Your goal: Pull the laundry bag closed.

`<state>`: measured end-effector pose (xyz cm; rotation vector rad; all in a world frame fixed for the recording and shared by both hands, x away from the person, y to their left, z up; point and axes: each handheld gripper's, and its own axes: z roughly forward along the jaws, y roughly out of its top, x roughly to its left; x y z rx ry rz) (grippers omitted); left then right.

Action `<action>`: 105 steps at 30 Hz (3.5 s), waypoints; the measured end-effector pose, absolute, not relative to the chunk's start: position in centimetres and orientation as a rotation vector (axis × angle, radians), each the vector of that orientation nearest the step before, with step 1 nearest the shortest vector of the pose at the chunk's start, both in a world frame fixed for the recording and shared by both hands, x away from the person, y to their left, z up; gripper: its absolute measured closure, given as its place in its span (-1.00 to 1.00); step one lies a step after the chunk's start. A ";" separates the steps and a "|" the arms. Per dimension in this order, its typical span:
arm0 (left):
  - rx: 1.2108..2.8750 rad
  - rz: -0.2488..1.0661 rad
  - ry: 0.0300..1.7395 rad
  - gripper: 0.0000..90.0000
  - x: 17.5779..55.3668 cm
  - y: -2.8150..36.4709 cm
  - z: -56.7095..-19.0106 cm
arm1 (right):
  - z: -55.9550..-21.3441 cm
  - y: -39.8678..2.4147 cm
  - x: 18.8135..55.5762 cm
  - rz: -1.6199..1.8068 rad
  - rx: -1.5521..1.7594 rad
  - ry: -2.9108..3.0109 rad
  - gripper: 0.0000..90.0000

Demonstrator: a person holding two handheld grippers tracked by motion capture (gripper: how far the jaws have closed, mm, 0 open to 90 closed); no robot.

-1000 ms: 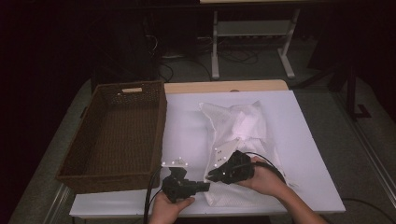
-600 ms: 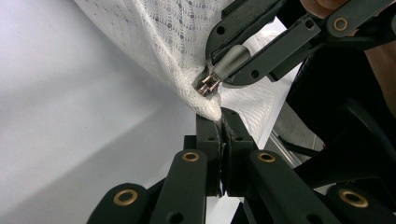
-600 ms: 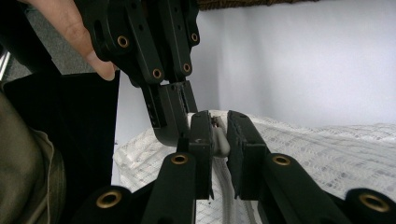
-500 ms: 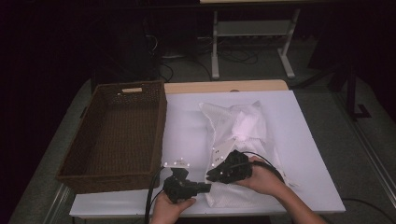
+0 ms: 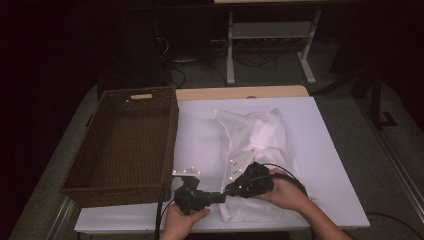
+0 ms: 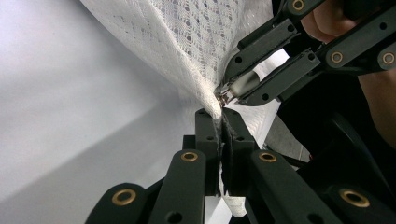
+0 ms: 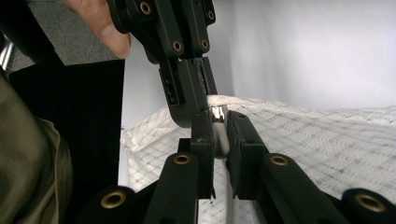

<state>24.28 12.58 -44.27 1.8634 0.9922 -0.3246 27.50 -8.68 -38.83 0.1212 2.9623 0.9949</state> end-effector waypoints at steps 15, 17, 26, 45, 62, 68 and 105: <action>1.834 -0.303 0.999 0.94 24.3 13.1 -43.5 | -39.2 -10.6 27.6 1.070 0.185 2.945 0.81; 1.845 -0.290 0.995 0.94 24.2 13.1 -43.4 | -39.2 -10.9 27.6 1.080 0.191 2.938 0.81; 1.879 -0.232 0.985 0.94 24.2 13.0 -42.8 | -39.3 -12.3 27.6 1.085 0.228 2.930 0.81; 1.908 -0.197 0.978 0.94 24.2 13.3 -42.7 | -38.9 -14.3 27.8 1.063 0.271 2.921 0.81; 1.921 -0.183 0.972 0.94 24.4 13.4 -42.6 | -38.8 -15.5 27.9 1.064 0.299 2.921 0.81; 1.940 -0.155 0.963 0.94 24.4 13.3 -42.4 | -38.7 -15.8 27.8 1.065 0.302 2.914 0.81; 1.976 -0.110 0.978 0.94 24.5 13.8 -42.8 | -39.4 -20.5 27.4 1.071 0.423 2.871 0.81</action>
